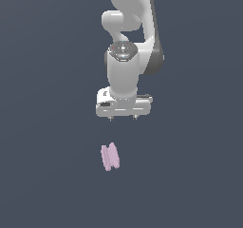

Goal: Pick up the object and move it to a goal position.

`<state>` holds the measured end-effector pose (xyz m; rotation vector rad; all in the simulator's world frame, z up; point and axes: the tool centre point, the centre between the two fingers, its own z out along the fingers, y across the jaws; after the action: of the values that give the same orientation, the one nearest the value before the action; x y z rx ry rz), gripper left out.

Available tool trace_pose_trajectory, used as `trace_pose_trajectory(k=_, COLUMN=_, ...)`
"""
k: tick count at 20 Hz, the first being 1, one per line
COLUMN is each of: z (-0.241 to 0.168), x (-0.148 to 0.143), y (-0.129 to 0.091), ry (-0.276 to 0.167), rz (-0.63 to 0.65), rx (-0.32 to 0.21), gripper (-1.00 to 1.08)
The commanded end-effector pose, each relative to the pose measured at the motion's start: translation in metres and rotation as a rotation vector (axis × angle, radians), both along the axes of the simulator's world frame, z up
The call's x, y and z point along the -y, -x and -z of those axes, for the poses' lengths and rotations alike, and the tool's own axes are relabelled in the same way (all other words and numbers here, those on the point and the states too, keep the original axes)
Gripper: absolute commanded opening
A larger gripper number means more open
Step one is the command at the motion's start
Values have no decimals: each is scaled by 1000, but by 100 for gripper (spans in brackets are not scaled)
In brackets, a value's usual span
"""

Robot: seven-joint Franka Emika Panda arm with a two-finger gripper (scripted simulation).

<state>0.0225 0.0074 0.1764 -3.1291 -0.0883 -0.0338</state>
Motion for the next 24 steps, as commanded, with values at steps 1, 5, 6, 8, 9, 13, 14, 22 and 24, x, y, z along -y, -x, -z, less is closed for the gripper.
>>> trace_pose_trajectory(k=1, z=5, x=3, y=-8, ry=2, rz=-14, rx=-1, gripper=100)
trace_pose_trajectory(k=5, z=17, x=9, y=-25, ry=5, rz=-45, rx=-4, gripper=100)
trace_pose_trajectory(k=6, z=20, x=11, y=-30, ry=6, rz=-54, rx=-5, gripper=100)
trace_pose_trajectory(k=8, z=28, x=16, y=-40, ry=7, rz=-73, rx=-6, gripper=100)
trace_pose_trajectory(k=9, z=33, x=18, y=-45, ry=8, rz=-83, rx=-7, gripper=100)
trace_pose_trajectory(k=13, z=51, x=28, y=-64, ry=11, rz=-124, rx=-10, gripper=100)
trace_pose_trajectory(k=14, z=56, x=31, y=-69, ry=11, rz=-134, rx=-11, gripper=100)
trace_pose_trajectory(k=22, z=90, x=49, y=-94, ry=14, rz=-197, rx=-17, gripper=100)
trace_pose_trajectory(k=24, z=96, x=52, y=-98, ry=14, rz=-208, rx=-18, gripper=100)
